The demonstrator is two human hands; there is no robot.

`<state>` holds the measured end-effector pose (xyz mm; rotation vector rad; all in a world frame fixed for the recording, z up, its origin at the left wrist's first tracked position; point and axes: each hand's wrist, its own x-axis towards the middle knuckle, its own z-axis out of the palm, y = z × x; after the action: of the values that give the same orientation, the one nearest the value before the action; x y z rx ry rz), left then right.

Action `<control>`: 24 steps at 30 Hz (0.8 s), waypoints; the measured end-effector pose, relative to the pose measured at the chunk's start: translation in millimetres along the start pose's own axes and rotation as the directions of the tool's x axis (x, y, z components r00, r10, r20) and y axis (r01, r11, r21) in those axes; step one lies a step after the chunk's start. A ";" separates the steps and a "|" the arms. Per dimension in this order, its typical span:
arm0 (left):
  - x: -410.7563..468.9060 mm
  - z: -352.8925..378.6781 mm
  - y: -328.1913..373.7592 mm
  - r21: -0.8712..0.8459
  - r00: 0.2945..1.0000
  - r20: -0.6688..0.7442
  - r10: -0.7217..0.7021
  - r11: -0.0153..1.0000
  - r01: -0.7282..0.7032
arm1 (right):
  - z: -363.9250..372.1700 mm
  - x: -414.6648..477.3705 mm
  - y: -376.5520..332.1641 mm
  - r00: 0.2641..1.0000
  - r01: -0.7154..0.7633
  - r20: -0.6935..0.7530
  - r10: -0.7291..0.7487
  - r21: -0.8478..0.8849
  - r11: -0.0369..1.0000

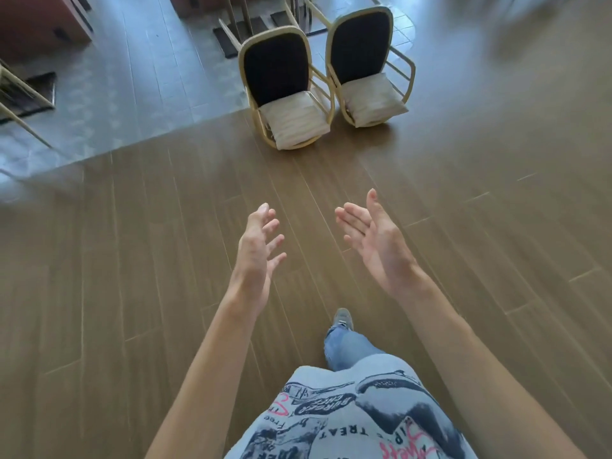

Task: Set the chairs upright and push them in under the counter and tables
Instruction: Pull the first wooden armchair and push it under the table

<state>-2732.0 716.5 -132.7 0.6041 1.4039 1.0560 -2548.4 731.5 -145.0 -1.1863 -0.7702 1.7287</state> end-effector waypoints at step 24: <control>365.2 90.6 165.5 -0.015 0.997 -0.016 -0.069 0.997 0.069 | -18.5 384.2 -163.1 0.998 -0.061 0.025 0.063 -0.086 0.994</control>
<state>-2736.7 1126.8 -156.0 0.5333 1.4209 1.0175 -2541.3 1148.8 -163.6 -1.2578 -0.8393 1.7819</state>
